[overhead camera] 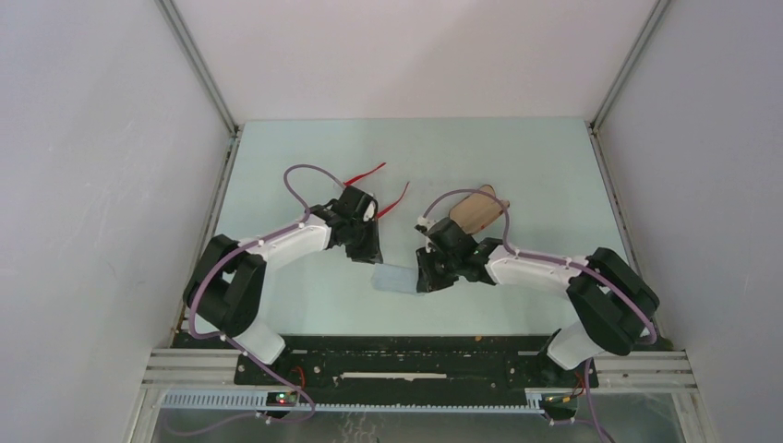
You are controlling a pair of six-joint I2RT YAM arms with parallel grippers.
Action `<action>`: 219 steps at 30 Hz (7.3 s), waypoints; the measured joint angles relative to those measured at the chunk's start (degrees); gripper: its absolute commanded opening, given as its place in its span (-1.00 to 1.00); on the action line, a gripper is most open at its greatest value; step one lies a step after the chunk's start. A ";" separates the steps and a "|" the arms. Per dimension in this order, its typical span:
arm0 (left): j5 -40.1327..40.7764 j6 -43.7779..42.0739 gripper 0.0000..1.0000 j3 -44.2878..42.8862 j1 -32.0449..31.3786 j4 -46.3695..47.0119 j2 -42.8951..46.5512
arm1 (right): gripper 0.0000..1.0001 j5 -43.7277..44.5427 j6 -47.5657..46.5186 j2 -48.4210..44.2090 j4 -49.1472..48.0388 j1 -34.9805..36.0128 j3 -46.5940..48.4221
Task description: Organize the sunglasses
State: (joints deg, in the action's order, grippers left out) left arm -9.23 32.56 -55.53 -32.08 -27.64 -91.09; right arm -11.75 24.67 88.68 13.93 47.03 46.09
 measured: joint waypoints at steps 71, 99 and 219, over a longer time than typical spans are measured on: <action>1.03 0.44 -0.35 2.27 -0.07 2.71 4.39 | 0.16 11.06 -6.10 12.59 12.81 -18.60 20.68; 1.07 0.02 -0.35 2.27 -0.07 2.69 4.39 | 0.29 16.17 -14.47 18.25 26.40 -17.33 27.47; -9.05 2.36 -1.00 -0.76 -4.92 7.82 -0.39 | -1.00 25.31 30.69 -11.47 -6.38 2.32 -7.98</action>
State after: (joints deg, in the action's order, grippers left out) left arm -18.28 34.92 -56.29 -36.99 -19.81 -91.48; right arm 13.56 55.35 77.21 7.55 49.34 38.11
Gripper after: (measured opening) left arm 0.008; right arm 0.006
